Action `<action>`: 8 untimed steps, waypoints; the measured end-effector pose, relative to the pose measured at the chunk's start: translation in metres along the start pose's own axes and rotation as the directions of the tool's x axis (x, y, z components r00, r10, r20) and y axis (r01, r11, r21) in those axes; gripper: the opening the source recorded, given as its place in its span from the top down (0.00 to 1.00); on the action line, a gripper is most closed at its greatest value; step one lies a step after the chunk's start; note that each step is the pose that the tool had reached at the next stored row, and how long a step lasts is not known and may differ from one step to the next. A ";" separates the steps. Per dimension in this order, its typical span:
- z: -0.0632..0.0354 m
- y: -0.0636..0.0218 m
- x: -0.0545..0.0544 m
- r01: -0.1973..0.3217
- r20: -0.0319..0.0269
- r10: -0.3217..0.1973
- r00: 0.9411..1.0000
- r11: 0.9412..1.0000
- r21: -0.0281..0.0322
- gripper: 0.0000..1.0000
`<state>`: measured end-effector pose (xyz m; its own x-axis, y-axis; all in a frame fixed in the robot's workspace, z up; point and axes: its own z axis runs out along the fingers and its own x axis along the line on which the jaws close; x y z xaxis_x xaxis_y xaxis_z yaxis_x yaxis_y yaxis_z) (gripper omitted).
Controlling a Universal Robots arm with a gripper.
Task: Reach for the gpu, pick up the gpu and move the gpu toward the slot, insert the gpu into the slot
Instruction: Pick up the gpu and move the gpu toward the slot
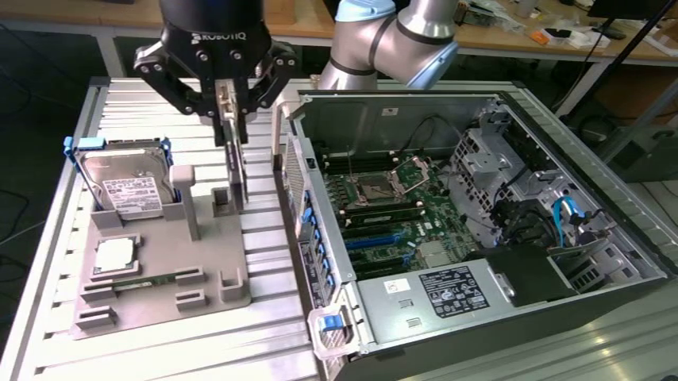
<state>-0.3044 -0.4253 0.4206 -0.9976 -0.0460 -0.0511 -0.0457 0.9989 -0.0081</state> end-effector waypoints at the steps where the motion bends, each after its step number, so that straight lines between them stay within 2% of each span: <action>1: -0.0001 -0.0001 -0.003 0.000 0.000 0.000 1.000 1.000 0.000 0.73; 8: -0.0031 -0.0010 -0.022 0.000 0.000 0.000 1.000 1.000 0.000 0.73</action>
<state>-0.2830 -0.4253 0.4249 -0.9976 -0.0460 -0.0510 -0.0457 0.9989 -0.0081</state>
